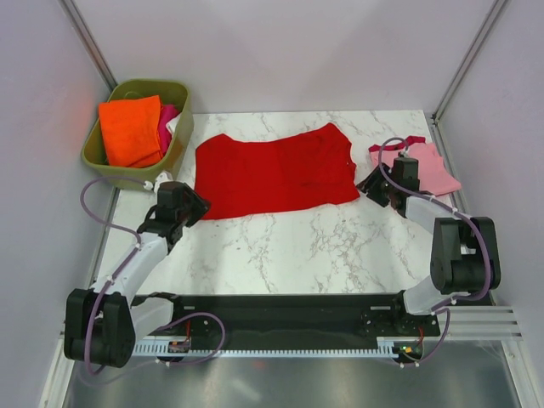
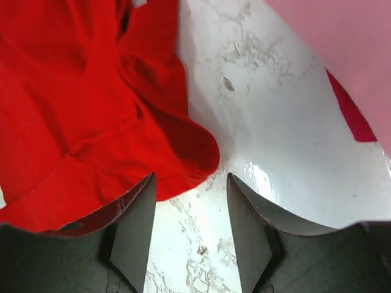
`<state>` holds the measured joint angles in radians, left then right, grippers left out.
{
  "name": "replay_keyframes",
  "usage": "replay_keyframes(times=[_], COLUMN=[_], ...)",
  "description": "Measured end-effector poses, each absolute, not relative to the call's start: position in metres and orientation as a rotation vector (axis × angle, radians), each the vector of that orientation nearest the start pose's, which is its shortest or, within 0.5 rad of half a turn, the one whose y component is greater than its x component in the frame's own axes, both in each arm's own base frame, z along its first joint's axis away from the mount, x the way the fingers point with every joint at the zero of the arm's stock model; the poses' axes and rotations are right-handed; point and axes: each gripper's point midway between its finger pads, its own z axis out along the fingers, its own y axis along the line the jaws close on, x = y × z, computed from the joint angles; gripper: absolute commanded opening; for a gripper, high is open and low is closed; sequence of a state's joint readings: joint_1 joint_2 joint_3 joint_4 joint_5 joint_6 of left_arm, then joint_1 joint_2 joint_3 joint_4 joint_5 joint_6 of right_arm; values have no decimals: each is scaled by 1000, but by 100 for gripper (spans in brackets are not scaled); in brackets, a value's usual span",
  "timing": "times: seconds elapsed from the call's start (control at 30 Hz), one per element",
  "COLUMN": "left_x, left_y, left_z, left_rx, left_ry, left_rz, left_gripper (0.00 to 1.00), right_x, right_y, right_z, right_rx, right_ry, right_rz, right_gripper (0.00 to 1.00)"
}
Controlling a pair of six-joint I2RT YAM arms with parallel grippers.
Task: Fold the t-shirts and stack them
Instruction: Flatten the tshirt out
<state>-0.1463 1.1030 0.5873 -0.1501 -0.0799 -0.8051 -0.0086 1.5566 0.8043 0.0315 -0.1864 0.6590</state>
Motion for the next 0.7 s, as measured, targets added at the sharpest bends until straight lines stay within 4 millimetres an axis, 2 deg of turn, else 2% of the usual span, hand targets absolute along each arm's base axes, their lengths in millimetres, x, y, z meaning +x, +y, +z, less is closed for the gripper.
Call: replay_keyframes(times=[0.2,0.33,0.43,0.6,0.7], left_x=[313,305,300,296,293], left_y=[-59,-56,-53,-50,-47], left_z=[108,99,91,84,81], left_rx=[-777,-787,-814,-843,-861], left_ry=[2101,2109,2116,2117,2111], left_rz=[-418,-401,-381,-366,-353], left_gripper=[49,49,49,49,48], right_x=[381,383,390,393,397], right_y=[76,86,81,65,55], right_z=[54,54,47,29,28], right_rx=[664,669,713,815,852], right_ry=[2283,2263,2241,2226,2194], right_rz=[588,613,591,484,426], right_gripper=[57,56,51,48,34])
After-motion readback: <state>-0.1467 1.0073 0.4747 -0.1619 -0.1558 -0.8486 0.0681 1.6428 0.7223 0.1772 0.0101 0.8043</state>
